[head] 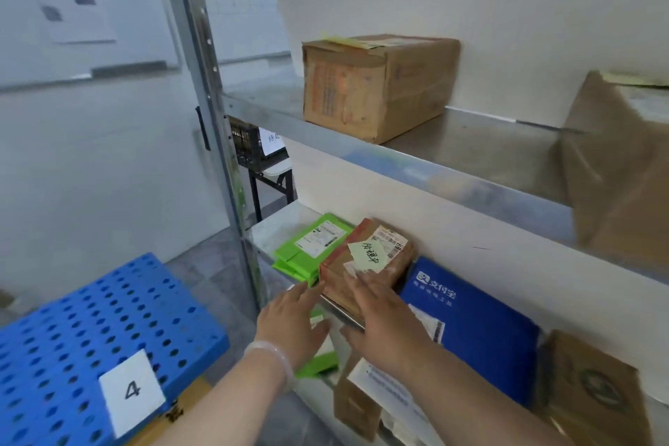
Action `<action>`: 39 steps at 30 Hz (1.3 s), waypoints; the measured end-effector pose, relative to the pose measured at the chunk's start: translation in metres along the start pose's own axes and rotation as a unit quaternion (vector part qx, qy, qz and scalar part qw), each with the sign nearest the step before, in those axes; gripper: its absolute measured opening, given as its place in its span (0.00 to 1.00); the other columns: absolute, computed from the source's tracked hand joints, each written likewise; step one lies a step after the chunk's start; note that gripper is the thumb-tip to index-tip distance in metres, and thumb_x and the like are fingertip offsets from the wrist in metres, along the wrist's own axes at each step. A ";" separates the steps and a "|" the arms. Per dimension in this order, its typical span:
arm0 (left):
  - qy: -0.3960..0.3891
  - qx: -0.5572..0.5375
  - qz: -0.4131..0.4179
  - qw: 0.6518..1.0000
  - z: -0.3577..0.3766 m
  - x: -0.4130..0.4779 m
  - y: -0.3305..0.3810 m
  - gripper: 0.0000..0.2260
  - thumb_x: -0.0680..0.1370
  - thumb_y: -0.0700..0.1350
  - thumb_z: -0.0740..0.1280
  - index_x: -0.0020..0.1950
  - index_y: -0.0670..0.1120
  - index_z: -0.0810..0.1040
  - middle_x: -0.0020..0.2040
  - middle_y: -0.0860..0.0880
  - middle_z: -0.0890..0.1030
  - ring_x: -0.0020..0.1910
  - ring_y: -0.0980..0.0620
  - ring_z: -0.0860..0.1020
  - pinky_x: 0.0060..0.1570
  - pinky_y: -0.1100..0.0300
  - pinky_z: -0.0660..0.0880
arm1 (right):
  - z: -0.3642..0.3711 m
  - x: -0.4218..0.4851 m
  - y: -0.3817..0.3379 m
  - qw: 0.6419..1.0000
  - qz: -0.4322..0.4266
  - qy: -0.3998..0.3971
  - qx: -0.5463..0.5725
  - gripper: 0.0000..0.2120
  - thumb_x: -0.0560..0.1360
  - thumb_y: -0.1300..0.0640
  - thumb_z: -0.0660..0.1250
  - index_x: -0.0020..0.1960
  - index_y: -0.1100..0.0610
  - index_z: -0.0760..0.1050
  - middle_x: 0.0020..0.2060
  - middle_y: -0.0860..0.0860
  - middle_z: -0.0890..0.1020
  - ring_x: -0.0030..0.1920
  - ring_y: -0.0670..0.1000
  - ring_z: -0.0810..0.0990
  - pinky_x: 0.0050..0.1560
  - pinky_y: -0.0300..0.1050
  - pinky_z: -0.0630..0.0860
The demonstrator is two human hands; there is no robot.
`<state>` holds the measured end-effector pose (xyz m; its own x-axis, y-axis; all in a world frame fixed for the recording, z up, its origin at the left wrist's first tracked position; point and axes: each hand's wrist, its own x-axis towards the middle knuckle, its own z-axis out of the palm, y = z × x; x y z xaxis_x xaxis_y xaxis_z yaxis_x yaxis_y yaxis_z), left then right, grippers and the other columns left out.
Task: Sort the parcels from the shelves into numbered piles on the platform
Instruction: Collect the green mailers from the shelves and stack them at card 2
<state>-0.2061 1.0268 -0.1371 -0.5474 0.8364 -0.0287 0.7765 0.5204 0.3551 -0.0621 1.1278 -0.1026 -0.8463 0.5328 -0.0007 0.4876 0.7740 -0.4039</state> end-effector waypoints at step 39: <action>-0.238 -0.498 -0.212 0.807 0.024 0.207 -0.159 0.16 0.78 0.41 0.66 0.66 0.48 0.72 0.50 0.46 0.81 0.45 0.49 0.79 0.36 0.60 0.75 | 0.069 0.184 -0.045 0.984 0.163 0.066 -0.032 0.32 0.78 0.47 0.60 0.78 0.46 0.49 0.78 0.48 0.52 0.77 0.48 0.46 0.71 0.41 0.35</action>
<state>-0.4357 1.1212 -0.2220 -0.3325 0.7144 -0.6157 -0.2138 0.5788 0.7869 -0.2541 1.1675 -0.1473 -0.6102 0.7923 -0.0005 0.7445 0.5731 -0.3425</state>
